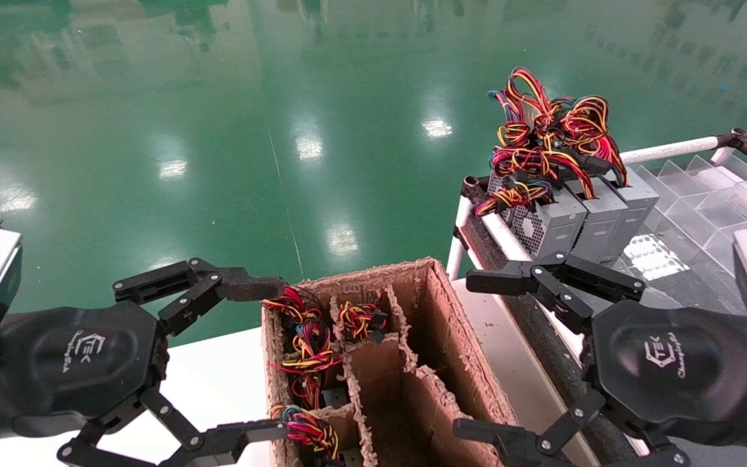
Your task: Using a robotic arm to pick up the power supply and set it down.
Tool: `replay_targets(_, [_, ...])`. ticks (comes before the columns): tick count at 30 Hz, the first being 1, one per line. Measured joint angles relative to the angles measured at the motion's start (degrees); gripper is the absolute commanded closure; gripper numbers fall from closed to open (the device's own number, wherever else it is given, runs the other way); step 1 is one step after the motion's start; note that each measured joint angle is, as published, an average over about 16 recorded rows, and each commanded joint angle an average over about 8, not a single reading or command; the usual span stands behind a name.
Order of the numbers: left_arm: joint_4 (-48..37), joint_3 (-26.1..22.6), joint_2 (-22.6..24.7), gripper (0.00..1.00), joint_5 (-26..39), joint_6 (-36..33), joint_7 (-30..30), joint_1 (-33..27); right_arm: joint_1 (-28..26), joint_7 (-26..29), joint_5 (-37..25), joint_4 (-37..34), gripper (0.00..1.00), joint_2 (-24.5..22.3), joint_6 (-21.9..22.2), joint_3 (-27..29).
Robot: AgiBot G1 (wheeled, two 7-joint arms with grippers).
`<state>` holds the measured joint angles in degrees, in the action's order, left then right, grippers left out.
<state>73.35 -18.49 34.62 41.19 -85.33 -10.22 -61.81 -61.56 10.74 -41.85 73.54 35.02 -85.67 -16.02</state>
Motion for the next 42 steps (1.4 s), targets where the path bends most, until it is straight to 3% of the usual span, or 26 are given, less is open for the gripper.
replay_targets(6, [0.00, 0.00, 0.00, 0.00, 0.00, 0.00, 0.00, 0.00, 0.00, 0.00, 0.00, 0.00, 0.00, 0.00, 0.00, 0.00])
replay_targets(7, [0.00, 0.00, 0.00, 0.05, 0.00, 0.00, 0.00, 0.00, 0.00, 0.00, 0.00, 0.00, 0.00, 0.00, 0.00, 0.00])
replay_targets(14, [0.00, 0.00, 0.00, 0.92, 0.00, 0.00, 0.00, 0.00, 0.00, 0.00, 0.00, 0.00, 0.00, 0.00, 0.00, 0.00])
replay_targets(15, [0.00, 0.00, 0.00, 0.99, 0.00, 0.00, 0.00, 0.00, 0.00, 0.00, 0.00, 0.00, 0.00, 0.00, 0.00, 0.00])
replay_targets(42, [0.00, 0.00, 0.00, 1.00, 0.00, 0.00, 0.00, 0.00, 0.00, 0.00, 0.00, 0.00, 0.00, 0.00, 0.00, 0.00])
